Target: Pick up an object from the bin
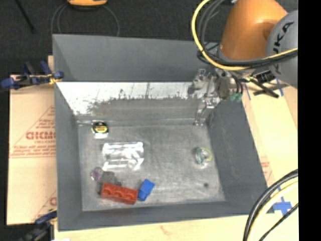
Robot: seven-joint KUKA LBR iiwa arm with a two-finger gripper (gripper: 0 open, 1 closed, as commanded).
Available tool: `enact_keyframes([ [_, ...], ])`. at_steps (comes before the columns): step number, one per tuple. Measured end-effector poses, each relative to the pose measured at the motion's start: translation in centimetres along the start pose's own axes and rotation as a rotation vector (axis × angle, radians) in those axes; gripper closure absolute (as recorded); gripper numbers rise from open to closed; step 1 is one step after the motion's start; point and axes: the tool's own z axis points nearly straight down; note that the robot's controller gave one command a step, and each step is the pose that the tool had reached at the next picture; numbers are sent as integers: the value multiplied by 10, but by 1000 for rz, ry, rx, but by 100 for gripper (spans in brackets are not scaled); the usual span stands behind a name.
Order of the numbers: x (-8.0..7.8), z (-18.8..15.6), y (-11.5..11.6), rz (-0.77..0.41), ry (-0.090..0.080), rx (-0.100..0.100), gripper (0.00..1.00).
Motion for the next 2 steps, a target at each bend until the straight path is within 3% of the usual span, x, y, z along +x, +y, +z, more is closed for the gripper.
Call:
enact_keyframes([
  [1, 17, 145, 27, -306, 7, -3, 0],
  [2, 79, 129, 108, -270, 5, -8, 0],
])
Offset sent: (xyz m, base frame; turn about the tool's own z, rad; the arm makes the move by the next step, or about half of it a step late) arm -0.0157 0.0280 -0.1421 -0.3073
